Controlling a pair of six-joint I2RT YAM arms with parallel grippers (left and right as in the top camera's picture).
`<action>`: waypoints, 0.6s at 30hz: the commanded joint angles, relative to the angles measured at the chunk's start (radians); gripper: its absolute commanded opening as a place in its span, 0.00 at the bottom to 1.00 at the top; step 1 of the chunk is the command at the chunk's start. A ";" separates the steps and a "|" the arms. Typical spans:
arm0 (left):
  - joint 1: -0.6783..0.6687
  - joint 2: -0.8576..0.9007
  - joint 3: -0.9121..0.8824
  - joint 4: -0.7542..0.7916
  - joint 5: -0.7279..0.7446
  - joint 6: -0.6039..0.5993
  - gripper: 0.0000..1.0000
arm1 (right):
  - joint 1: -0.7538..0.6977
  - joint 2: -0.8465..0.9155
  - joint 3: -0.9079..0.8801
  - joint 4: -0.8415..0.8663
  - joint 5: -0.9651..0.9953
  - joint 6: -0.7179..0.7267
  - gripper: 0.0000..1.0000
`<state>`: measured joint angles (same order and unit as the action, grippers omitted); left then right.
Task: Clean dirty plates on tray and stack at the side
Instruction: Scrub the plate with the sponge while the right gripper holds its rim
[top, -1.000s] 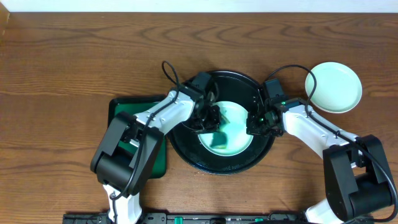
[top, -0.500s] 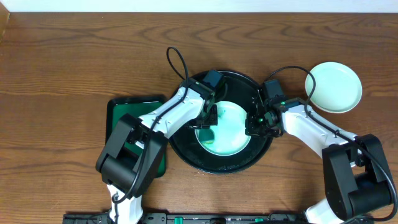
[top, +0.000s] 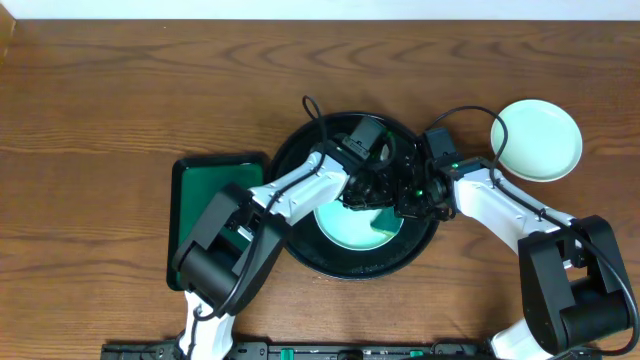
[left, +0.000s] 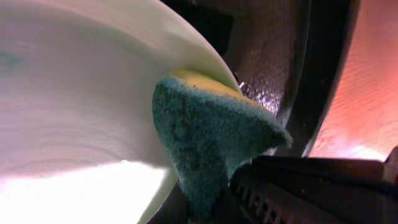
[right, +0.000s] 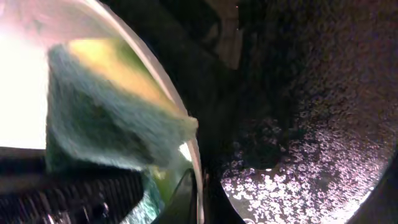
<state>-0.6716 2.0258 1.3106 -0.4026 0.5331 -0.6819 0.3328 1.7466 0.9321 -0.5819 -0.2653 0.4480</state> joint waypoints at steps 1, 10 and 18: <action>0.043 0.047 -0.003 0.016 0.027 -0.051 0.07 | 0.006 0.041 -0.035 -0.026 0.051 0.008 0.01; 0.230 0.211 -0.003 -0.064 0.002 -0.014 0.07 | 0.006 0.041 -0.035 -0.050 0.050 0.012 0.01; 0.371 0.124 -0.001 -0.203 -0.333 0.061 0.08 | 0.006 0.041 -0.035 -0.058 0.050 0.012 0.01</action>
<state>-0.3786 2.1120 1.3560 -0.5831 0.6964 -0.6376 0.3328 1.7466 0.9344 -0.6033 -0.2699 0.4564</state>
